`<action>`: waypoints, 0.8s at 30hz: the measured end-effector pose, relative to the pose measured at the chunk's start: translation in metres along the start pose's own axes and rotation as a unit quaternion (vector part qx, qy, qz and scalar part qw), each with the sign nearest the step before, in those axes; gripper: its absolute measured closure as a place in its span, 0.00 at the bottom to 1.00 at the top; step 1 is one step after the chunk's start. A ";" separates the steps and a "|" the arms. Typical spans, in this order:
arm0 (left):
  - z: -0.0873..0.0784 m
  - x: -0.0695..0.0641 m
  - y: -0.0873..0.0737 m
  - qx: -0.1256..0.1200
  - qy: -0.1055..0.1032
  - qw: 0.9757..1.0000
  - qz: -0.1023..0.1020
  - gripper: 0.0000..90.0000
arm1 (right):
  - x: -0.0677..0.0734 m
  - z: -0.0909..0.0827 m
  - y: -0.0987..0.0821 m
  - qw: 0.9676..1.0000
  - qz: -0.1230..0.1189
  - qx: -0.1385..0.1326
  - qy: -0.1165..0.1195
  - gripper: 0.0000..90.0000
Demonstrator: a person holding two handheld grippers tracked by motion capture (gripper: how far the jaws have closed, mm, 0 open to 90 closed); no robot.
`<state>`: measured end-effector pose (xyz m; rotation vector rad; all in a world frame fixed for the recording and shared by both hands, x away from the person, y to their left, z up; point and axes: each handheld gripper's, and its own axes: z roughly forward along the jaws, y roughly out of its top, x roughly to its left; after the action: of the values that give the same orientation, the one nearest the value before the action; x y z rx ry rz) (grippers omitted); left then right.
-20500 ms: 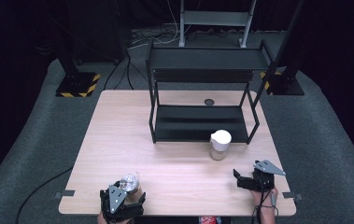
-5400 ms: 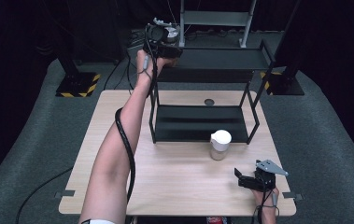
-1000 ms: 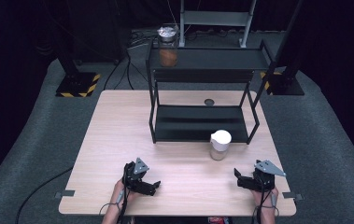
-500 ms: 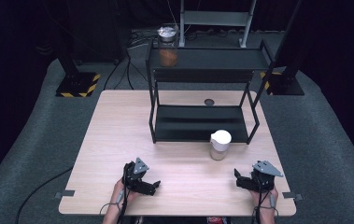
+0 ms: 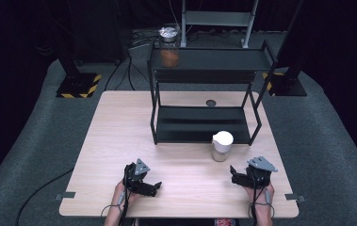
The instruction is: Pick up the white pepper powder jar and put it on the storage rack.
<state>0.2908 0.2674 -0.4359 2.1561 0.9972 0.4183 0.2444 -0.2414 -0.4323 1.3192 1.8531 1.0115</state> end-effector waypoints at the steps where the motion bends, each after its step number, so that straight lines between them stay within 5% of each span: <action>1: 0.000 0.000 0.000 0.000 0.000 1.000 0.000 0.00 | 0.003 0.002 0.002 1.000 -0.003 -0.009 0.001 0.00; 4: 0.000 0.000 0.000 0.000 0.000 1.000 0.000 0.00 | 0.012 0.010 0.007 0.999 -0.010 -0.033 0.007 0.00; 11: 0.000 0.000 0.000 0.000 0.000 1.000 0.000 0.00 | 0.030 0.042 0.029 0.999 -0.035 -0.027 0.026 0.00; 15: 0.000 0.000 0.000 0.000 0.000 1.000 0.001 0.00 | 0.039 0.055 0.029 0.999 -0.027 -0.038 0.011 0.00; 24: 0.000 0.000 0.000 -0.001 -0.001 1.000 0.002 0.01 | 0.039 0.068 0.033 0.999 -0.028 -0.039 0.021 0.00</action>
<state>0.2906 0.2678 -0.4360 2.1563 0.9922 0.4185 0.3057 -0.1829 -0.4402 1.2032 1.8519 1.0797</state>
